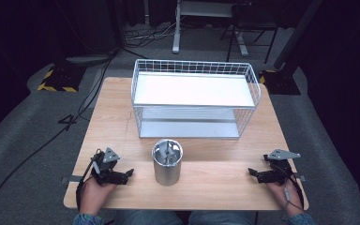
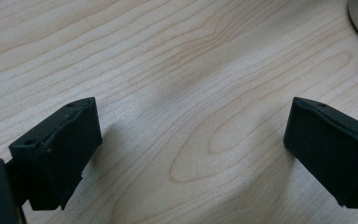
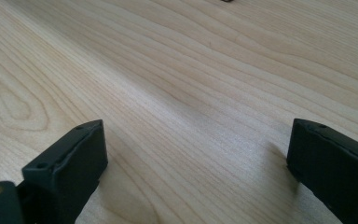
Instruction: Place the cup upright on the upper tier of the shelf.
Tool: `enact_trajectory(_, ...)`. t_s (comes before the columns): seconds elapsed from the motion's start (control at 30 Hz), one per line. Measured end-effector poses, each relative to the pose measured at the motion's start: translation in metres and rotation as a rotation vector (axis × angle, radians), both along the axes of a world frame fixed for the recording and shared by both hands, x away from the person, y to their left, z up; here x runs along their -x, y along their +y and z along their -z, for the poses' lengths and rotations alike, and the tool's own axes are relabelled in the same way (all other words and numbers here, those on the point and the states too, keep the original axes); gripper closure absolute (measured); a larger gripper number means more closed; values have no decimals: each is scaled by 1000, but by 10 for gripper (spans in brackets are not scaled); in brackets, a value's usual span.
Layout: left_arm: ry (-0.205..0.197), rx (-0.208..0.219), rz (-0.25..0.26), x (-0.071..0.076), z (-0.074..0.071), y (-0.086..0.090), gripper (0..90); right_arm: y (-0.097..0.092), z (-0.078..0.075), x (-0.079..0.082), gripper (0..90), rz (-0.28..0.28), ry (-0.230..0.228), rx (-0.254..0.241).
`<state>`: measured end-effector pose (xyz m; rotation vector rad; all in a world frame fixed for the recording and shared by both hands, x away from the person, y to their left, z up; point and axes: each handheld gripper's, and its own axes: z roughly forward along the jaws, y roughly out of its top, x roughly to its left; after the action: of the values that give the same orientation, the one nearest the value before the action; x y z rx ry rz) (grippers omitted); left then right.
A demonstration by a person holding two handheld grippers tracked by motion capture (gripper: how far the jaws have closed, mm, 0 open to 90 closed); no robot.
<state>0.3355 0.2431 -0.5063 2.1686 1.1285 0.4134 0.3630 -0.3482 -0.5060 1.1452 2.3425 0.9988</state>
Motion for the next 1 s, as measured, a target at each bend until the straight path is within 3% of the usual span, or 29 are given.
enact_trajectory(0.23, 8, -16, 13, 2, -1, -1, 1, 0, 0, 0, 54, 0, -1, 0)
enact_trajectory(0.33, 0, -16, 25, 7, -5, -1, 0, 0, 0, 0, 59, 1, -2, 0)
enact_trajectory(0.43, -34, 2, 26, 12, -12, 3, 0, 0, 0, 0, 61, 1, -3, -1)
enact_trajectory(0.5, -70, 51, 19, 19, -21, 8, 0, 0, 0, 0, 64, 0, -4, -1)
enact_trajectory(0.57, -76, 62, 19, 22, -24, 9, 0, 0, 0, 0, 66, 0, -4, -1)
enact_trajectory(0.6, -102, 85, 27, 28, -29, 12, 0, 0, 0, 0, 69, 1, -5, -3)
enact_trajectory(0.7, -128, 115, 31, 33, -33, 15, 0, 0, 0, 0, 69, 1, -5, -3)
enact_trajectory(0.77, -157, 151, 35, 39, -37, 18, 0, 0, 0, 0, 71, 1, -5, -3)
enact_trajectory(0.8, -186, 190, 35, 45, -40, 20, 0, 0, 0, 0, 71, 2, -5, -4)
enact_trajectory(0.93, -219, 227, 40, 51, -45, 21, 0, 0, 0, 0, 73, 3, -6, -4)
enact_trajectory(1.0, -237, 271, 48, 54, -49, 21, 0, 0, 0, 0, 73, 2, -6, -5)
